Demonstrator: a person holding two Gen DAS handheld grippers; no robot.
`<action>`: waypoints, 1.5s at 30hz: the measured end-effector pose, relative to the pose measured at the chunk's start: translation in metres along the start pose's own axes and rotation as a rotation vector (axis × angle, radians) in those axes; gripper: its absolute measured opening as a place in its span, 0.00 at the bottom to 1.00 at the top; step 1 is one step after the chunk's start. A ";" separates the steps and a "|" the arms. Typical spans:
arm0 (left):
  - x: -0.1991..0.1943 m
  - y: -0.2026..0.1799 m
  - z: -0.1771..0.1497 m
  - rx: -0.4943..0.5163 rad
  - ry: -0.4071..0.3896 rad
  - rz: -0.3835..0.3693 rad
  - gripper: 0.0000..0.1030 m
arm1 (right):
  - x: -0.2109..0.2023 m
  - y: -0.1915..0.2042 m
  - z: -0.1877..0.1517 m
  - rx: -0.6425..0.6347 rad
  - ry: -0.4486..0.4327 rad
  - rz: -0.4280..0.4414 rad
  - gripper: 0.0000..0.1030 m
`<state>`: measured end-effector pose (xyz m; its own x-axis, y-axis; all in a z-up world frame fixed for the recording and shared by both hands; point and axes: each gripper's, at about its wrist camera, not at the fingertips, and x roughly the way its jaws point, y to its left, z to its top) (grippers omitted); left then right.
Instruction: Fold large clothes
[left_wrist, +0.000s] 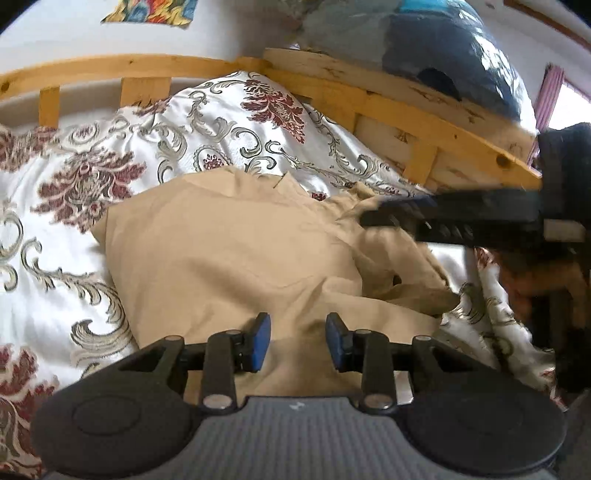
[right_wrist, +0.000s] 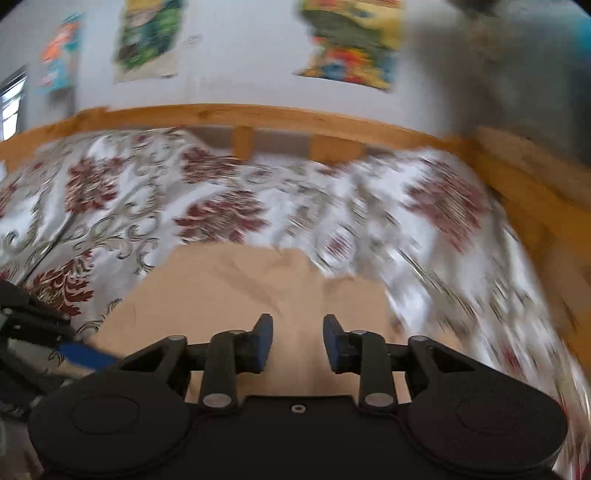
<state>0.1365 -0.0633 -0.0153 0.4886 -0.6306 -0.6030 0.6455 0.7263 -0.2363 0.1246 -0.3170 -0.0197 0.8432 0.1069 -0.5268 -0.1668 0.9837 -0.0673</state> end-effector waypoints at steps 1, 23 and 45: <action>0.001 -0.003 0.000 0.012 0.002 0.012 0.36 | -0.002 -0.005 -0.010 0.059 0.017 0.001 0.31; 0.004 -0.029 0.008 0.054 0.027 0.195 0.62 | 0.023 -0.007 -0.042 0.089 0.014 -0.050 0.43; -0.021 0.050 0.014 -0.323 -0.088 0.276 0.99 | 0.004 -0.043 -0.038 0.298 -0.051 -0.172 0.97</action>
<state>0.1663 -0.0178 -0.0041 0.6741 -0.4115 -0.6134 0.2735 0.9105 -0.3102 0.1159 -0.3646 -0.0514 0.8716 -0.0646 -0.4860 0.1302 0.9862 0.1025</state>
